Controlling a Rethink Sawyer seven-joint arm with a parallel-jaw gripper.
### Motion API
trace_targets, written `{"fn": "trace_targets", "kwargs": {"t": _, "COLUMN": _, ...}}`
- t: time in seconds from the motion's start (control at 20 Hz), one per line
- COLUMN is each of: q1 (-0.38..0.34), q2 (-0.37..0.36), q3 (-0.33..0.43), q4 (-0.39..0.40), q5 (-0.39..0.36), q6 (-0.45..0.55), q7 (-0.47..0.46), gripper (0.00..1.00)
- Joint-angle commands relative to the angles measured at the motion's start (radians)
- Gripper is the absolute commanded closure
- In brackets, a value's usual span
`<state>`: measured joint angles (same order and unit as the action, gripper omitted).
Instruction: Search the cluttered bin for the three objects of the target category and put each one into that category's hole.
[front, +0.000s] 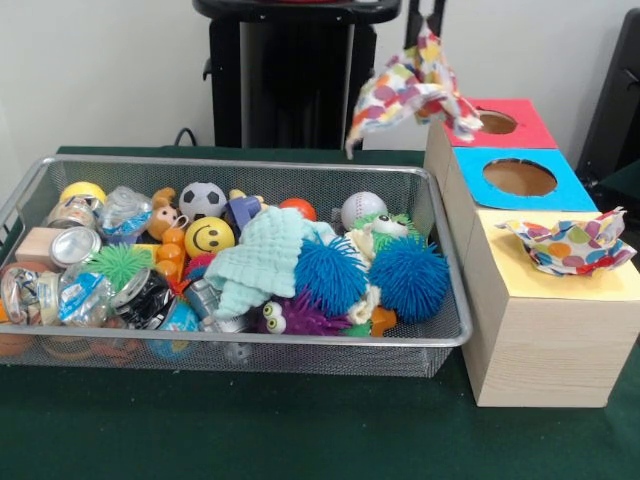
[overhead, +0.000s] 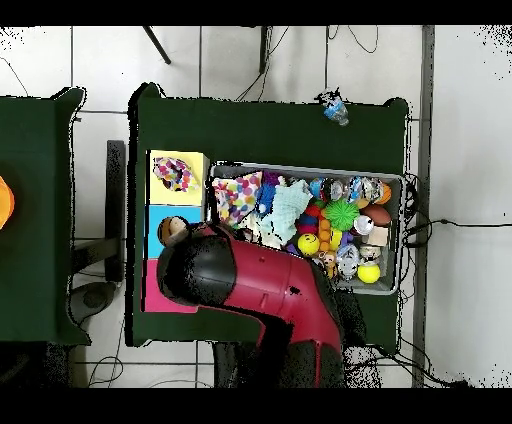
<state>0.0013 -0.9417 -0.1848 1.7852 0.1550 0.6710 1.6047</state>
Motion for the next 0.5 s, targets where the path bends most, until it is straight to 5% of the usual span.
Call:
{"fn": "trace_targets", "kwargs": {"t": 0.05, "q1": 0.034, "q2": 0.149, "q3": 0.006, "q4": -0.088, "q5": 0.048, "q6": -0.043, "q7": 0.344, "gripper": 1.0}}
{"fn": "trace_targets", "kwargs": {"t": 0.5, "q1": 0.043, "q2": 0.302, "q3": 0.041, "q4": -0.161, "q5": 0.062, "q6": -0.155, "q7": 0.376, "gripper": 1.0}}
